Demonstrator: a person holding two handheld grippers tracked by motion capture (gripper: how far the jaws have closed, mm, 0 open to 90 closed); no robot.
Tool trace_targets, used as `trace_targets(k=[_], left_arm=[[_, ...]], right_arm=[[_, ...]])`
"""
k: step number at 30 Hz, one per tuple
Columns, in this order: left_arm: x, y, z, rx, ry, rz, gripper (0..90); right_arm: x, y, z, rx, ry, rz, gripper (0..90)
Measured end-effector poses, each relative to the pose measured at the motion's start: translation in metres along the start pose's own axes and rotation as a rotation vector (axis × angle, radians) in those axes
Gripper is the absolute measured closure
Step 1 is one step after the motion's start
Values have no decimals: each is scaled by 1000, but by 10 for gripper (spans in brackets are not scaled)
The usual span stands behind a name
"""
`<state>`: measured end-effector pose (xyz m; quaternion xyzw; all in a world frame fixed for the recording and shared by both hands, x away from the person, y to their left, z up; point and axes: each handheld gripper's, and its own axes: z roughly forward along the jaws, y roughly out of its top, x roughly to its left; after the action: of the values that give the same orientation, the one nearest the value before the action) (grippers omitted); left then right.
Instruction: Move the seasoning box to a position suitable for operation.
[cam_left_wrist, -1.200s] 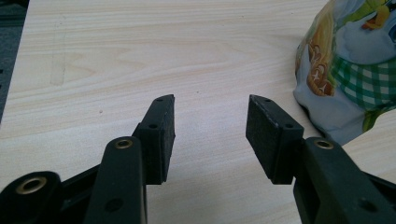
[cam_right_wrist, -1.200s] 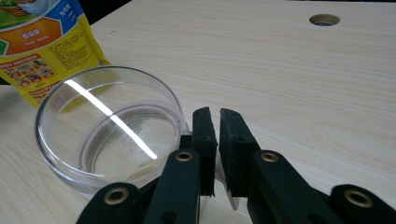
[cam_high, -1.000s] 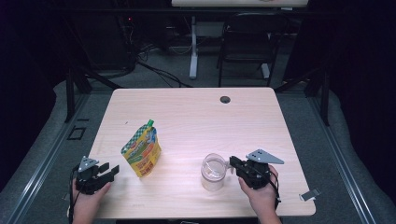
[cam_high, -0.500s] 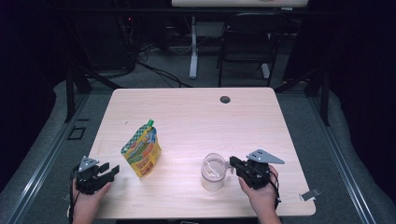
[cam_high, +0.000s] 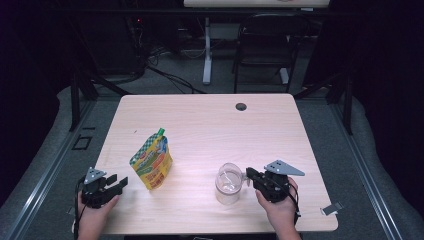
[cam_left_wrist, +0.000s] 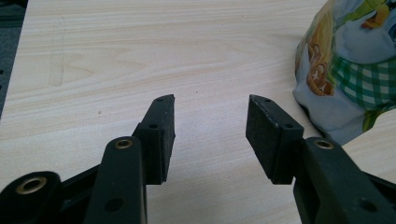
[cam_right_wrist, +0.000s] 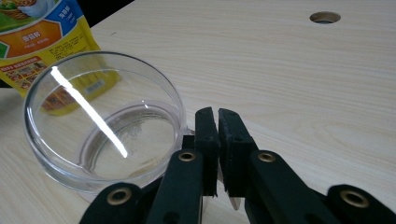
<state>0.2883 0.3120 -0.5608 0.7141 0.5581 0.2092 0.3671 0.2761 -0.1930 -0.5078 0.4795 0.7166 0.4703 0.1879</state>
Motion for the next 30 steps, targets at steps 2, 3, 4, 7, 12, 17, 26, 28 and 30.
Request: trace_targets(k=[2,3,4,7,12,17,26,28,30], left_arm=[[0,0,0,-3,-1,-1,521],[0,0,0,-3,0,0,521],[0,0,0,-3,0,0,521],[0,0,0,-2,0,1,521],[0,0,0,-1,1,0,521],[0,0,1,-1,1,0,521],[0,0,1,-2,2,1,521],[0,0,1,-2,2,1,521],[0,0,1,-1,2,1,521]], right_arm=[[0,0,0,0,1,4,870],[0,0,0,1,2,5,871],[0,0,0,1,2,5,871],[-1,0,0,0,2,7,870],[-1,0,0,-3,4,10,868],[-1,0,0,-2,4,11,868],[-1,-1,0,-5,5,16,868],[-1,-1,0,-5,5,16,868],[-1,-1,0,-4,7,21,869]])
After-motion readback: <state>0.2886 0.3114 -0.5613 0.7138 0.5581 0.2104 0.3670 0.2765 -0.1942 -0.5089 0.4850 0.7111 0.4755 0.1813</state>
